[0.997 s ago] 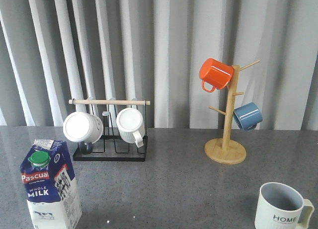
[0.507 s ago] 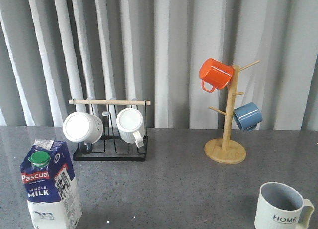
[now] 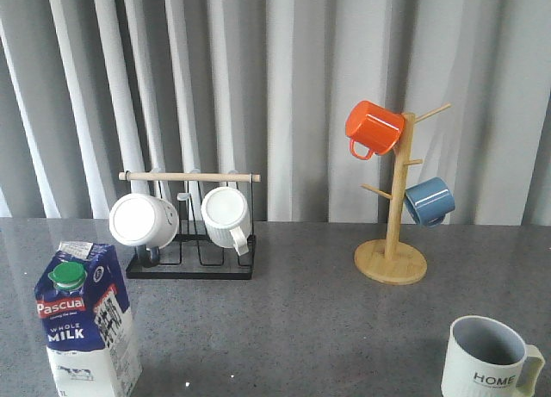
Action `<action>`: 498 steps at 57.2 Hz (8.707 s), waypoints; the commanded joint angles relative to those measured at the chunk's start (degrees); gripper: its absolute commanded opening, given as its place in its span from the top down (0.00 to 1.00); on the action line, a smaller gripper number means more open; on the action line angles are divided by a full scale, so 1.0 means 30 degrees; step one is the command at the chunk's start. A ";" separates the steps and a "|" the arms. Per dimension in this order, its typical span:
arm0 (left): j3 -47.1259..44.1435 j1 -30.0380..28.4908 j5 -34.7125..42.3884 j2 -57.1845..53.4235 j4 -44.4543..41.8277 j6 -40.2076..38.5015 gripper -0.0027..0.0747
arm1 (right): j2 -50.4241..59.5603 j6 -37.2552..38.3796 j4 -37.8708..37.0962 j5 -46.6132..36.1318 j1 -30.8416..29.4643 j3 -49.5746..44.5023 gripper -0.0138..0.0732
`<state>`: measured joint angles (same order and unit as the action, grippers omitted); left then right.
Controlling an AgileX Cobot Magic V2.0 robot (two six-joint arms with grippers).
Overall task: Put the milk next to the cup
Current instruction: 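Lower the right gripper around the white HOME mug and close it, then lift the HOME mug with the right gripper and carry it toward table center, then lower the HOME mug onto the table center and open the right gripper, then withdraw the right gripper up and away from the mug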
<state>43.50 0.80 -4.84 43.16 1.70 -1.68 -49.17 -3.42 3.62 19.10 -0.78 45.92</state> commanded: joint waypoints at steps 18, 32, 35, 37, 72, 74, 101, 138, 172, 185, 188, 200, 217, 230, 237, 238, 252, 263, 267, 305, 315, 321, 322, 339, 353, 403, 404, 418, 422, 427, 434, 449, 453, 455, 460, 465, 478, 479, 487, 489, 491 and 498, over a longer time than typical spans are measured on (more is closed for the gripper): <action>0.0709 0.0147 0.0096 0.0130 0.0188 -0.0684 0.69 | 0.0100 0.0275 -0.0946 -0.1055 0.0004 0.0703 0.69; 0.0709 0.0147 0.0118 0.0640 0.0188 -0.0684 0.25 | 0.0100 0.0269 -0.1534 -0.1627 0.0004 0.0703 0.35; 0.0709 0.0147 0.0099 0.0640 0.0188 -0.0684 0.22 | 0.0100 0.0269 -0.1534 -0.1774 0.0004 0.0703 0.31; 0.0681 0.0147 0.0098 0.0640 0.0188 -0.0684 0.20 | 0.0100 0.0285 -0.1534 -0.1857 0.0004 0.0703 0.30; 0.0681 0.0147 0.0084 0.0640 0.0188 -0.0684 0.21 | 0.0100 0.0367 -0.2407 -0.3326 -0.0063 0.0535 0.30; 0.0681 0.0147 0.0084 0.0640 0.0188 -0.0684 0.21 | 0.0100 0.0367 -0.3830 -0.3300 -0.0063 0.0214 0.30; 0.0681 0.0147 0.0084 0.0640 0.0188 -0.0684 0.21 | -0.0701 0.2332 -0.4642 -1.2944 -0.0063 -0.8509 0.30; 0.0681 0.0147 0.0100 0.0640 0.0188 -0.0684 0.21 | -0.4132 0.5059 -0.8722 -1.7285 -0.4672 -1.0007 0.30; 0.0681 0.0147 0.0100 0.0640 0.0188 -0.0684 0.21 | -0.9456 0.2759 -0.8672 -2.2044 -0.4967 -1.0007 0.30; 0.0681 0.0147 0.0100 0.0640 0.0188 -0.0684 0.21 | -1.0476 0.1799 -0.8619 -2.3612 -0.4967 -1.0007 0.30; 0.0681 0.0147 0.0100 0.0640 0.0188 -0.0684 0.21 | -1.0695 0.1669 -0.8600 -2.4126 -0.4967 -1.0007 0.30; 0.0681 0.0147 0.0100 0.0640 0.0188 -0.0684 0.21 | -1.1513 0.0910 -0.7126 -2.5821 -0.4967 -1.0007 0.30; 0.0681 0.0147 0.0100 0.0640 0.0188 -0.0684 0.21 | -1.2540 0.0910 -0.6794 -2.6802 -0.4967 -0.9956 0.30; 0.0681 0.0147 0.0100 0.0640 0.0188 -0.0684 0.21 | -1.3475 0.0671 -0.6185 -2.7681 -0.4967 -0.9854 0.30; 0.0681 0.0147 0.0100 0.0640 0.0188 -0.0684 0.21 | -1.4057 0.0629 -0.6309 -2.7607 -0.4967 -0.9463 0.30; 0.0681 0.0147 0.0100 0.0640 0.0188 -0.0684 0.21 | -1.4113 0.0629 -0.6309 -2.7638 -0.4967 -0.9421 0.30; 0.0681 0.0147 0.0084 0.0640 0.0188 -0.0684 0.21 | -1.5091 0.0805 -0.6305 -2.7476 -0.4967 -0.8378 0.30; 0.0681 0.0147 0.0084 0.0640 0.0188 -0.0684 0.21 | -1.6169 0.1979 -0.6785 -2.7369 -0.4967 -0.7382 0.33; 0.0681 0.0147 0.0084 0.0640 0.0188 -0.0684 0.21 | -1.6270 0.2052 -0.7435 -2.7411 -0.4950 -0.7252 0.40; 0.0681 0.0147 0.0084 0.0640 0.0188 -0.0684 0.21 | -1.4578 0.2915 -0.4080 -2.6253 0.0292 -0.6416 0.85; 0.0681 0.0147 0.0084 0.0640 0.0188 -0.0684 0.21 | -1.4616 0.2204 0.0130 -2.3929 0.4127 -0.4687 0.85; 0.0681 0.0147 0.0084 0.0640 0.0188 -0.0684 0.21 | -1.4935 0.0561 0.2245 -2.2562 0.5767 -0.3395 0.85; 0.0681 0.0147 0.0084 0.0640 0.0188 -0.0684 0.21 | -1.5063 0.0152 0.2490 -2.2263 0.6041 -0.3133 0.85; 0.0681 0.0147 0.0084 0.0640 0.0188 -0.0684 0.21 | -1.7459 -0.3632 0.7503 -2.1599 0.9115 -0.1516 0.85; 0.0681 0.0147 0.0084 0.0640 0.0188 -0.0684 0.21 | -1.8563 -0.3968 0.8127 -2.2682 1.0067 -0.1516 0.85; 0.0681 0.0147 0.0084 0.0640 0.0188 -0.0684 0.21 | -1.8014 -0.5588 0.8241 -2.2024 1.0664 -0.1563 0.64; 0.0681 0.0147 0.0084 0.0640 0.0188 -0.0684 0.21 | -1.7962 -0.5588 0.8241 -2.2024 1.0664 -0.1563 0.63; 0.0681 0.0147 0.0084 0.0640 0.0188 -0.0684 0.21 | -1.7296 -0.5588 0.8222 -2.1975 1.0664 -0.1734 0.60; 0.0681 0.0147 0.0084 0.0640 0.0188 -0.0684 0.21 | -1.7030 -0.5588 0.8187 -2.2116 1.0664 -0.2091 0.59; 0.0681 0.0147 0.0084 0.0640 0.0188 -0.0684 0.21 | -1.6721 -0.5588 0.8208 -2.2587 1.0664 -0.2789 0.59; 0.0681 0.0147 0.0084 0.0640 0.0188 -0.0684 0.21 | -1.6167 -0.5566 0.8087 -2.3142 1.0664 -0.3949 0.59; 0.0681 0.0147 0.0084 0.0640 0.0188 -0.0684 0.21 | -1.3456 -0.4193 0.4812 -2.3111 1.0664 -0.5906 0.58; 0.0681 0.0147 0.0084 0.0640 0.0188 -0.0684 0.21 | -1.2559 -0.4109 0.4388 -2.2978 1.0664 -0.6257 0.58; 0.0681 0.0147 0.0084 0.0640 0.0188 -0.0684 0.21 | -1.2027 -0.4109 0.4310 -2.2823 1.0664 -0.6445 0.58; 0.0681 0.0147 0.0084 0.0640 0.0188 -0.0684 0.21 | -1.0693 -0.4487 0.4380 -2.2239 1.0541 -0.6756 0.58; 0.0681 0.0147 0.0084 0.0640 0.0188 -0.0684 0.21 | -0.9139 -0.5301 0.4300 -2.1203 0.9887 -0.6885 0.58; 0.0681 0.0147 0.0084 0.0640 0.0188 -0.0684 0.21 | -0.5181 -0.4666 0.1867 -1.7151 0.6636 -0.6885 0.58; 0.0681 0.0147 0.0084 0.0640 0.0188 -0.0684 0.21 | -0.4955 -0.4469 0.1609 -1.6948 0.6411 -0.6885 0.58; 0.0681 0.0147 0.0084 0.0640 0.0188 -0.0684 0.21 | -0.2516 -0.1118 -0.1207 -1.5384 0.4089 -0.6885 0.58; 0.0681 0.0147 0.0084 0.0640 0.0188 -0.0684 0.21 | -0.1847 -0.0231 -0.2031 -1.5008 0.3393 -0.6885 0.58; 0.0681 0.0147 0.0084 0.0640 0.0188 -0.0684 0.21 | -0.1319 0.0380 -0.2602 -1.4701 0.2815 -0.6885 0.58; 0.0681 0.0147 0.0084 0.0640 0.0188 -0.0684 0.21 | 0.0428 0.2181 -0.4005 -1.3518 0.1032 -0.6885 0.63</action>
<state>43.50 0.97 -9.06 45.12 1.70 -3.16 -51.43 -0.72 -4.83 -20.11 5.44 23.86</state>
